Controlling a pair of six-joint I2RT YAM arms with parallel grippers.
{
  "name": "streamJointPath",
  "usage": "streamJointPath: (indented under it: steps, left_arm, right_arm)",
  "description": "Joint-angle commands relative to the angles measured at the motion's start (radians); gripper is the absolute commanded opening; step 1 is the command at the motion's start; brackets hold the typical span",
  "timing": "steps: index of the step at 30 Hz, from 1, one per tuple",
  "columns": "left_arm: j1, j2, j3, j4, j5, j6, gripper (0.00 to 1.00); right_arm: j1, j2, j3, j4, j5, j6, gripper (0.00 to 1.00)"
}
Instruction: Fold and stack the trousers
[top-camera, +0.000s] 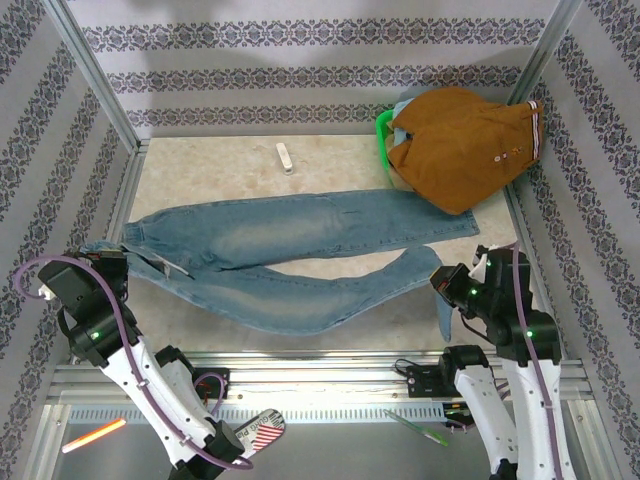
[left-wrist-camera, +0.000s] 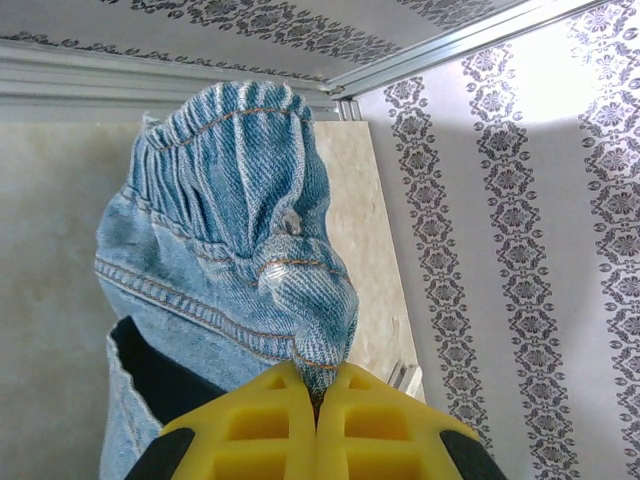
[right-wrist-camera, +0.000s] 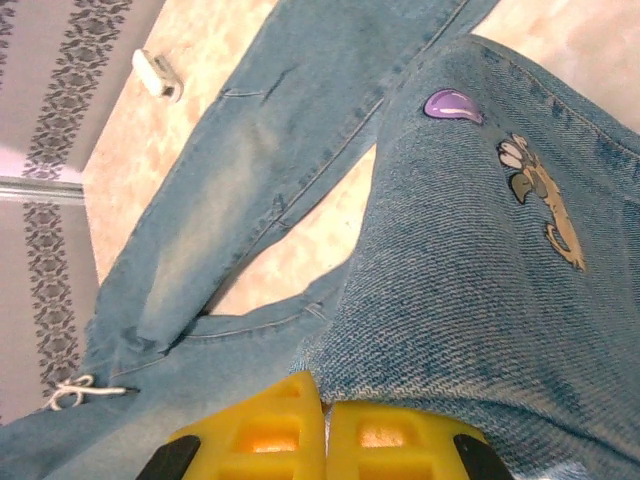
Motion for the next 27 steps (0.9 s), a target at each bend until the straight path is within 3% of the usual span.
streamJointPath:
  steps: [1, 5, 13, 20, 27]
  left_arm:
    - [-0.007, 0.007, 0.103, -0.084, -0.019, 0.046, 0.00]
    - [-0.015, 0.028, 0.152, -0.074, -0.064, 0.079, 0.00]
    - [-0.015, 0.284, 0.068, 0.240, -0.075, 0.017, 0.00]
    - [-0.100, 0.659, 0.180, 0.397, -0.142, 0.026, 0.00]
    - [-0.149, 0.906, 0.289, 0.474, -0.191, 0.032, 0.00]
  right_arm:
    - [0.026, -0.019, 0.073, -0.066, 0.048, -0.053, 0.00]
    - [0.030, 0.023, 0.069, -0.013, 0.133, -0.107, 0.00]
    - [-0.037, 0.359, 0.030, 0.323, 0.133, -0.135, 0.00]
    - [-0.019, 0.876, 0.274, 0.382, 0.155, -0.315, 0.00]
    - [0.028, 1.171, 0.599, 0.303, 0.269, -0.425, 0.00]
